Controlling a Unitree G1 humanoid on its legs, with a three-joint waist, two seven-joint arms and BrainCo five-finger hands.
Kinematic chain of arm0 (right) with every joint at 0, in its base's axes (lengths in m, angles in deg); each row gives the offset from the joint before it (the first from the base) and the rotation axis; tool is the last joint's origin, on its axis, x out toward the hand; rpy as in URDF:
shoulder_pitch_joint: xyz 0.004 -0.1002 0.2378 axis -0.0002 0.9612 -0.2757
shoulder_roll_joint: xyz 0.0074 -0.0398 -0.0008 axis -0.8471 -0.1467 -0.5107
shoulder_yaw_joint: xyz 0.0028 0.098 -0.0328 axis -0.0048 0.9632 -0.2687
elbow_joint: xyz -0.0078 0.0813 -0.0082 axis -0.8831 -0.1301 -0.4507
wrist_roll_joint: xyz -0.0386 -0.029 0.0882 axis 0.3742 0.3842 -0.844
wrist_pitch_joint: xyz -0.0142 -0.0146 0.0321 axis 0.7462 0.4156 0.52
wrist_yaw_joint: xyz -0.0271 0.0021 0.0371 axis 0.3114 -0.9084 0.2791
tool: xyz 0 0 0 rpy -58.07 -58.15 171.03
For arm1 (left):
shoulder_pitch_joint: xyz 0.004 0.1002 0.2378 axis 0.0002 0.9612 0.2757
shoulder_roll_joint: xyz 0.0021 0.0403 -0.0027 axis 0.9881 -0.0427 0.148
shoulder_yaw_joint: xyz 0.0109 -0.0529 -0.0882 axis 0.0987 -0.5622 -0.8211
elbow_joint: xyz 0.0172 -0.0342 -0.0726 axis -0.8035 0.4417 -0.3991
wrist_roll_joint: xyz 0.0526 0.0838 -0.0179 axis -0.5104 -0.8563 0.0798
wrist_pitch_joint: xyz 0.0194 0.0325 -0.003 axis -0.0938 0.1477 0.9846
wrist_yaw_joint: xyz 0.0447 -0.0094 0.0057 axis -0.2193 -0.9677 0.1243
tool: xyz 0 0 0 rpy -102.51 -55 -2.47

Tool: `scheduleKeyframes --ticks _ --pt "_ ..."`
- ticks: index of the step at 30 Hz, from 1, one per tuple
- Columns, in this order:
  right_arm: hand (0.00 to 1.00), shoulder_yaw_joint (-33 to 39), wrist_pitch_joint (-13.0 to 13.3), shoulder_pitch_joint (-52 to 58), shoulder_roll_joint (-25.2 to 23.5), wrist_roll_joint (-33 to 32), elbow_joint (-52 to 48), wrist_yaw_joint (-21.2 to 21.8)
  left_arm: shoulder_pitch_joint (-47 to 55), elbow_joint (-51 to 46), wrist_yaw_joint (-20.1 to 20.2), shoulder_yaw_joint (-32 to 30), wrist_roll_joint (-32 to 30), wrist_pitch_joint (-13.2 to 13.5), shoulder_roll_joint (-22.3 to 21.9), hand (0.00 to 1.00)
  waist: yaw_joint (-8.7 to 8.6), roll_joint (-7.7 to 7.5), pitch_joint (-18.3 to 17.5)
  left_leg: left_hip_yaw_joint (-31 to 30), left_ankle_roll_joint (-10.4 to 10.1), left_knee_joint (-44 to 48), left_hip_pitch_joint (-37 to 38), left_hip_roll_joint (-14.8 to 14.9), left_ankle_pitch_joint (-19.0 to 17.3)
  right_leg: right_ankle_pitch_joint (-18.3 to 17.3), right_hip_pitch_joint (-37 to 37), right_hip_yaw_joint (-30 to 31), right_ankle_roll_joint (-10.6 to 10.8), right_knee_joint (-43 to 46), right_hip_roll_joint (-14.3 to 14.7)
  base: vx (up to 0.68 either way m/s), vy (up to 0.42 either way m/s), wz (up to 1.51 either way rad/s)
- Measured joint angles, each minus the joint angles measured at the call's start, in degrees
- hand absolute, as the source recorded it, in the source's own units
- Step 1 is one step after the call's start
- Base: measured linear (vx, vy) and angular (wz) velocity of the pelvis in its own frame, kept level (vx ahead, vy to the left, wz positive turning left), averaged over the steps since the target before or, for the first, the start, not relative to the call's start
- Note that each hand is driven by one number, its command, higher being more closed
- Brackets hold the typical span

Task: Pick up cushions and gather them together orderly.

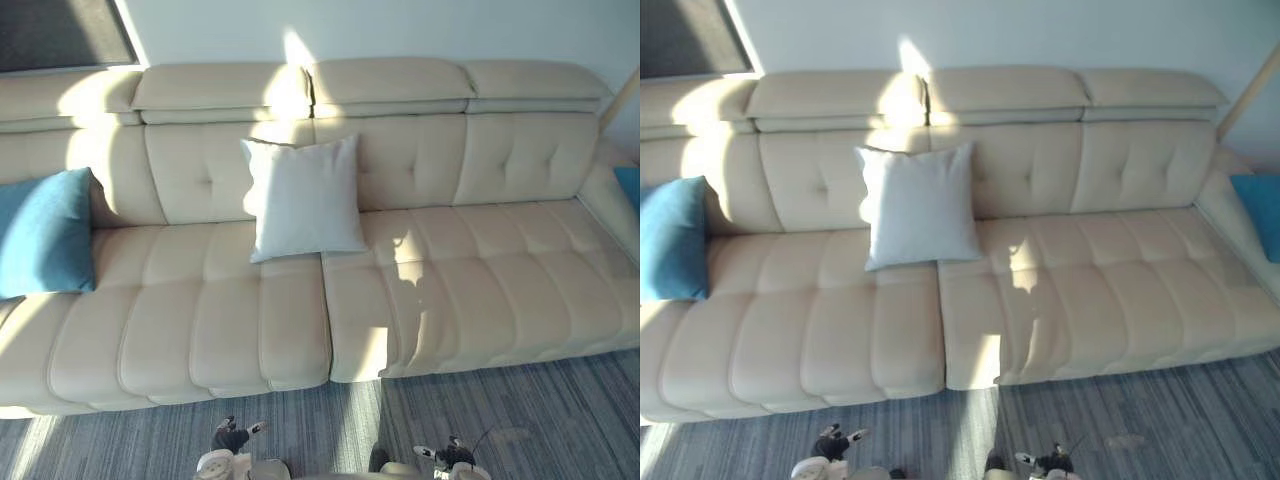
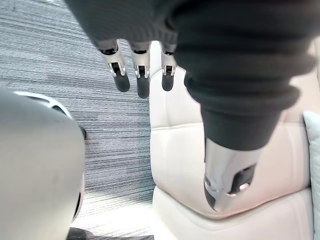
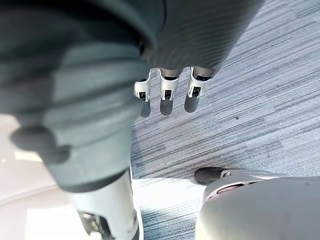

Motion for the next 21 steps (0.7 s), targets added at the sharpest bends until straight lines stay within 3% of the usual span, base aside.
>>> scheduleKeyframes --ticks 3,4,5,6,7,8,10,11,12,13,14,15,16,17,18,19,21 --pt "0.00 -1.82 -0.02 -2.16 -0.19 0.01 0.85 0.11 -0.05 0.16 -0.07 0.01 -0.70 -0.15 0.72 0.00 -0.06 0.55 0.31 8.16 -1.22 -1.29 1.54 3.96 0.86 -1.25 -1.15 -19.51 -6.23 3.31 -2.91 0.06 -0.011 -1.35" --pt "0.00 -3.10 0.01 -3.42 -0.17 0.01 0.97 0.11 0.06 0.33 -0.06 0.04 -1.02 -0.33 1.83 0.00 0.08 0.56 0.37 13.24 -2.17 -1.60 2.76 5.82 1.43 -2.17 -2.02 -29.50 -7.85 7.10 -3.99 0.12 -0.072 -1.99" --pt "0.00 -3.84 0.04 -4.38 -0.18 0.01 0.97 0.12 0.35 0.45 -0.06 0.01 -1.01 -0.50 2.62 0.00 0.23 0.19 0.39 16.02 -2.74 -1.83 3.71 6.31 1.77 -1.60 -2.26 -34.76 -8.82 8.75 -4.56 0.12 -0.094 -1.98" --pt "0.00 -3.97 0.11 -5.08 -0.05 0.02 0.94 0.11 0.34 0.73 -0.06 0.01 -1.00 -0.66 3.10 0.00 0.33 -0.21 0.19 18.07 -3.03 -2.03 4.27 6.12 1.94 -1.89 -2.72 -36.85 -7.70 9.04 -4.35 0.11 -0.132 -1.71" --pt "0.00 -3.95 0.17 -6.02 0.97 0.02 0.87 0.09 -0.26 1.39 -0.03 0.21 -1.00 -1.00 2.99 0.00 0.13 0.05 0.52 20.13 -3.68 -2.16 5.30 6.54 2.35 -2.06 -3.37 -36.08 -7.37 9.09 -3.33 0.17 -0.220 -1.53" --pt "0.00 -3.68 0.21 -6.20 2.42 0.03 0.86 0.05 -1.72 1.79 0.03 0.84 -1.01 -1.19 2.23 0.00 -0.28 1.75 1.47 20.93 -4.59 -2.48 6.66 7.02 2.98 -2.41 -3.70 -33.61 -6.94 8.96 -2.10 0.18 -0.218 -1.29" --pt "0.00 -3.56 -0.04 -6.09 4.42 0.01 0.92 -0.04 -2.51 1.81 0.31 2.35 -1.06 -1.04 0.59 0.00 -1.00 3.41 2.13 21.94 -5.13 -2.43 8.13 7.36 3.61 -3.51 -3.77 -31.26 -6.41 9.22 -1.19 0.14 -0.145 -0.78" --pt "0.00 -3.48 -0.05 -5.73 5.01 0.01 0.95 -0.07 -3.10 1.86 0.48 2.88 -1.11 -1.04 -0.06 0.00 -1.41 3.85 2.12 21.64 -5.20 0.55 7.71 8.33 3.65 -4.36 -3.70 -30.39 -6.32 9.56 -1.02 0.16 -0.168 -0.55" --pt "0.00 -3.43 -0.12 -4.81 5.16 0.00 1.06 -0.18 -3.38 1.84 0.71 3.41 -1.33 -1.05 -0.12 0.00 -1.54 3.66 2.27 21.49 -5.18 7.74 6.37 11.12 3.64 -4.72 -2.73 -29.53 -6.39 8.92 -0.23 0.19 -0.215 -0.42" --pt "0.00 -3.52 -0.13 -4.12 4.98 0.00 1.10 -0.22 -3.34 1.83 0.95 3.53 -1.59 -1.06 -0.02 0.00 -1.70 3.56 2.38 21.19 -4.67 13.13 5.20 13.23 3.95 -4.90 -1.62 -29.00 -6.25 7.78 0.81 0.15 -0.199 -0.46" --pt "0.00 -4.12 -0.19 -3.03 4.63 -0.02 1.45 -0.23 -3.14 2.27 1.17 3.43 -1.99 -1.17 0.04 0.00 -1.86 3.48 2.54 19.01 -2.64 22.17 3.16 16.73 5.19 -5.07 0.10 -27.45 -6.30 6.09 2.66 0.11 -0.193 -0.65" --pt "0.00 -5.27 -0.40 -3.21 3.94 -0.09 1.47 -0.36 -2.01 2.53 1.33 2.45 -2.06 -1.21 0.01 0.00 -1.25 3.06 2.99 12.63 1.20 32.17 -1.27 19.00 4.32 -5.87 1.70 -24.40 -6.78 4.70 4.25 0.07 -0.099 -0.85" --pt "0.00 -5.59 -0.52 -3.45 3.89 -0.17 1.49 -0.64 -1.83 2.15 1.36 1.66 -1.96 -0.98 0.07 0.00 -0.88 3.11 3.07 8.10 0.76 35.02 -3.62 17.83 1.01 -6.41 1.82 -22.61 -7.25 4.38 4.47 0.08 -0.029 -1.15" --pt "0.00 -5.42 -0.55 -4.53 3.85 -0.19 1.76 -0.91 -1.98 0.90 1.32 0.66 -1.80 -1.03 0.03 0.00 -0.20 3.51 3.77 -0.21 -0.78 36.73 -7.43 13.05 -3.43 -6.76 2.43 -19.55 -7.63 4.35 4.74 0.09 0.074 -1.20" --pt "0.00 -5.31 -0.60 -5.25 3.83 -0.19 1.90 -1.03 -1.90 -0.21 1.26 0.34 -1.05 -0.92 -0.21 0.00 0.47 3.24 4.48 -5.15 -0.71 35.80 -9.60 8.89 -5.45 -6.77 2.60 -16.72 -7.61 4.38 4.86 0.11 0.102 -1.79" --pt "0.00 -5.29 -0.60 -5.59 3.73 -0.19 1.98 -1.12 -1.88 -1.32 1.07 0.01 0.12 -0.47 -0.72 0.00 2.39 3.35 4.68 -12.90 -0.67 31.96 -12.31 2.75 -7.06 -6.77 2.50 -11.99 -7.59 4.69 5.06 0.15 0.157 -1.79" --pt "0.00 -5.28 -0.57 -6.12 2.23 -0.15 0.60 -1.33 -1.46 -2.60 0.94 -0.75 0.51 0.00 -1.18 0.00 3.87 3.81 4.70 -23.15 -1.80 23.31 -15.08 -2.90 -7.00 -7.23 2.00 -6.14 -6.66 6.33 5.79 0.14 0.195 -1.89"
